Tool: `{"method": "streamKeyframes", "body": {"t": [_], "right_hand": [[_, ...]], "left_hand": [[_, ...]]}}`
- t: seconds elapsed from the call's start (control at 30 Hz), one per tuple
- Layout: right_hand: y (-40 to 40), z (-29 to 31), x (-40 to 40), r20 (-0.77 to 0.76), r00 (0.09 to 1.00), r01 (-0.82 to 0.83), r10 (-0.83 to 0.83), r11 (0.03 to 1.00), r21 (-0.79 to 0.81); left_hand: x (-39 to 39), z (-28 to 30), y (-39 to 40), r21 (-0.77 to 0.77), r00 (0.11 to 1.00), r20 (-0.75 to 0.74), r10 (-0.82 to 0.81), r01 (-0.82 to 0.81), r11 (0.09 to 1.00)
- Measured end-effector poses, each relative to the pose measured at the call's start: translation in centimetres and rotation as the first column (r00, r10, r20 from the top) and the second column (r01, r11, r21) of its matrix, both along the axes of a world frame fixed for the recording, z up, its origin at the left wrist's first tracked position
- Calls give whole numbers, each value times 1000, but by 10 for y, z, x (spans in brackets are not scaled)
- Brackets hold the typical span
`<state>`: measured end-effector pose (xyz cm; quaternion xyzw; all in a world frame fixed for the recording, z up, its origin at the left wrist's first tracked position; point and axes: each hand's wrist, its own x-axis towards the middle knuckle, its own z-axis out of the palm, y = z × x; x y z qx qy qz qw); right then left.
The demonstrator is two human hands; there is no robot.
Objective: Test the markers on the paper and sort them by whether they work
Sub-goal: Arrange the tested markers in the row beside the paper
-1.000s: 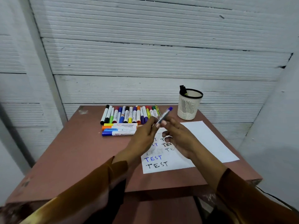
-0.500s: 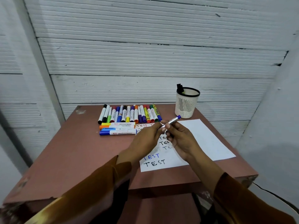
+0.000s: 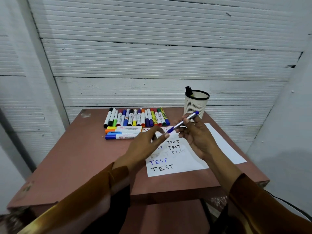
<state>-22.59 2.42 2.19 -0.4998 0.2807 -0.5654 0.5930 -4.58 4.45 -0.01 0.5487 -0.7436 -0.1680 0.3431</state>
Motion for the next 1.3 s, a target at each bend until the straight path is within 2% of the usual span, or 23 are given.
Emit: {"method": "streamKeyframes", "body": {"t": [0.07,0.1,0.17,0.23,0.33,0.5,0.57,0.7,0.93,1.1,1.2,1.3], "right_hand": [[-4,-4,-9,-15,998,67,-66,997,43],[-5,-7,-13,-50,994,104,-101,993,56],[-5,-12,-18,-161,970,193,-183,980,50],[-2,-17,-20,-249,928,295,-278,955,33],[-1,-23,-19,-222,909,371,-353,928,40],[0,-24,-16,-118,950,304,-289,943,136],[-1,-27,-20,-167,936,331,-310,936,119],[0,-37,-27,-328,849,436,-415,900,-10],[-3,-37,-26,-333,883,372,-331,926,66],[0,-42,-24,-468,753,485,-462,871,-79],[5,-44,-20,-567,672,450,-477,871,-200],[7,-44,-19,-597,641,429,-482,870,-243]], "left_hand": [[17,-5,-5,3,965,262,-2,2,1000],[23,-8,-7,30,937,348,-26,16,999],[30,-16,-9,85,914,400,-63,31,996],[28,-18,-9,71,920,387,-59,34,997],[17,-23,-11,25,925,374,-64,59,998],[1,-26,-14,-2,924,374,-78,85,996],[-1,-28,-15,-14,928,364,-83,95,995],[-1,-31,-14,-41,933,357,-50,69,997],[0,-33,-14,-62,928,371,-20,47,997],[-1,-33,-14,-73,925,380,-10,40,997],[-1,-32,-14,-72,924,382,-12,43,996],[-1,-33,-13,-75,927,374,-11,42,996]]}}
